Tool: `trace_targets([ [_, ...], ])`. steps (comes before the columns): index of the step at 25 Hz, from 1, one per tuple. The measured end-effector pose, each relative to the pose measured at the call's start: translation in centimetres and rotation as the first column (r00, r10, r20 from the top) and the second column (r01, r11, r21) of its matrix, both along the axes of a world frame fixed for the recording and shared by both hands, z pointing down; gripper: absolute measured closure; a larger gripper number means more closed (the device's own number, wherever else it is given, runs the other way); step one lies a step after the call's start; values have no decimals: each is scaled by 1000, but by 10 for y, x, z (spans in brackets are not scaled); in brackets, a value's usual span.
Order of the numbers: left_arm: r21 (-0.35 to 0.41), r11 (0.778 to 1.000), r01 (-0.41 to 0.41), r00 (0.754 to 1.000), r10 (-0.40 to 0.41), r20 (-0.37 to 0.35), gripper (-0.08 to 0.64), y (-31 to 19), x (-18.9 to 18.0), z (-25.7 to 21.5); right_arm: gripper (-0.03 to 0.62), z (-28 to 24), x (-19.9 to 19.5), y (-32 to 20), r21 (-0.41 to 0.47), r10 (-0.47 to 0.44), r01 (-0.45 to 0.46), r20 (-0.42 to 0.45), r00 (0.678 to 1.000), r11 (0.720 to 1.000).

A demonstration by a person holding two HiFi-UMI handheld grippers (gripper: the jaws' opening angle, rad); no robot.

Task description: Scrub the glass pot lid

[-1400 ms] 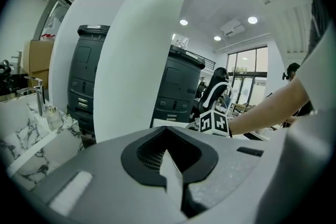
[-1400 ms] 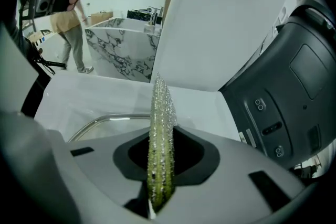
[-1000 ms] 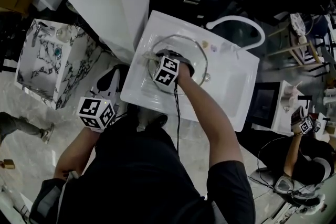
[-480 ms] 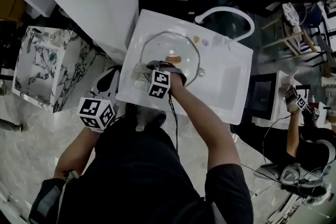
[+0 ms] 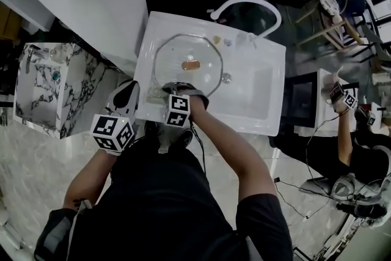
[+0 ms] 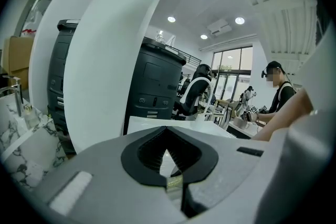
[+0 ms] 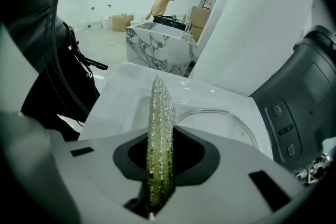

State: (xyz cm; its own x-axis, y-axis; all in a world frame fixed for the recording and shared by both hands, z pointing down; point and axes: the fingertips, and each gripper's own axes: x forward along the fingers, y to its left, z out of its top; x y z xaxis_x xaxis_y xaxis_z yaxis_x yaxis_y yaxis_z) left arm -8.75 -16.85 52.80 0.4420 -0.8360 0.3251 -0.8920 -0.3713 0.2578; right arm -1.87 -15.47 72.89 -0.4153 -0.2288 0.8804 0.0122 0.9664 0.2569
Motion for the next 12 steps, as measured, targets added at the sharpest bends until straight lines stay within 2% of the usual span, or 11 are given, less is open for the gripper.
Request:
trace_targets([
  [12,2,999,-41,999,41,0,560,4,21,-3,526,2,6,14,-17,38,-38,18,999,999],
])
